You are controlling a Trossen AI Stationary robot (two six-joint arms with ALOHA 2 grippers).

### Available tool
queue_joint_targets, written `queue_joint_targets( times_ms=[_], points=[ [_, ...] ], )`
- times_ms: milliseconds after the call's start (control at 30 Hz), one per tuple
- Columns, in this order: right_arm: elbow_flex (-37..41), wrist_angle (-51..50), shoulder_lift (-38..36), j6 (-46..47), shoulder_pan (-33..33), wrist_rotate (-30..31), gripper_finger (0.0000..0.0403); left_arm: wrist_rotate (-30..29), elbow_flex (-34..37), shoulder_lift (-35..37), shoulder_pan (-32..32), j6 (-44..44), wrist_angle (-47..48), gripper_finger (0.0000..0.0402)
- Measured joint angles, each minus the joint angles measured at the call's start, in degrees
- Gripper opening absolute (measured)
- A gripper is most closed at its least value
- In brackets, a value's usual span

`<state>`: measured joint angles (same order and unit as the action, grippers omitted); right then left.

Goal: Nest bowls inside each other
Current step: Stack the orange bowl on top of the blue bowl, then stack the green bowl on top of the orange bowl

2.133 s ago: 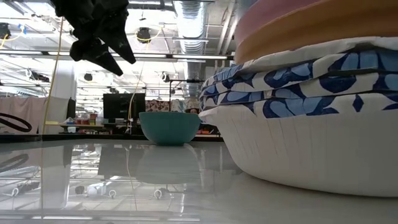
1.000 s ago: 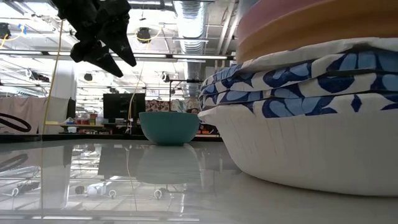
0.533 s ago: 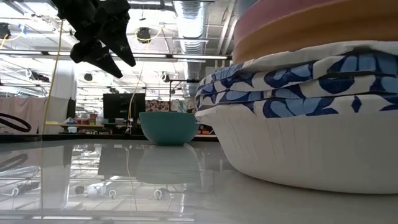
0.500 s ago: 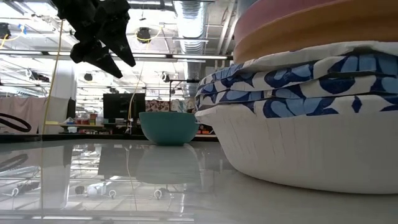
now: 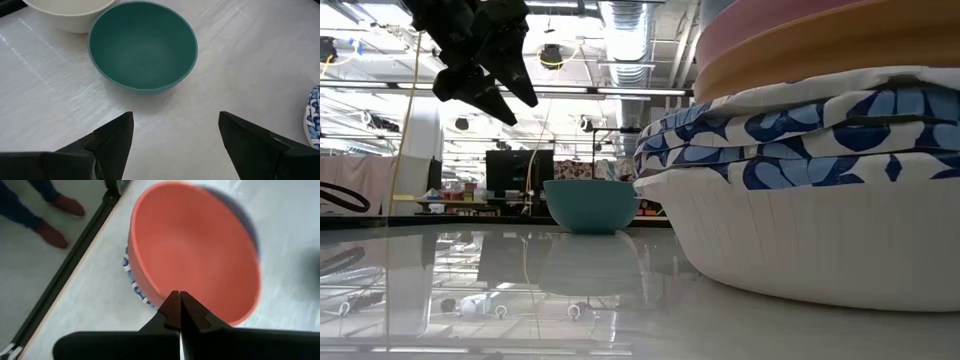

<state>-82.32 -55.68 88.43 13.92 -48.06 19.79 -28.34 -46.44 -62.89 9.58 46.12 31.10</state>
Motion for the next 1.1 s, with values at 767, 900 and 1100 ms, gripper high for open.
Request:
queue_joint_targets(
  times_ms=[767,900,1100],
  points=[
    [0.22,-0.16,5.68,-2.39,0.97,-3.16,0.0012,-0.85,0.00,-0.02,0.00,-0.01,-0.09,0.0281],
    [0.20,0.47,5.39,-2.02,0.97,-2.94,0.0012,-0.57,0.00,-0.02,0.00,-0.01,-0.10,0.0281],
    [-1.05,0.46,2.98,-2.10,1.10,3.65,0.0012,0.28,0.00,-0.02,0.00,0.01,-0.22,0.0281]
  ],
)
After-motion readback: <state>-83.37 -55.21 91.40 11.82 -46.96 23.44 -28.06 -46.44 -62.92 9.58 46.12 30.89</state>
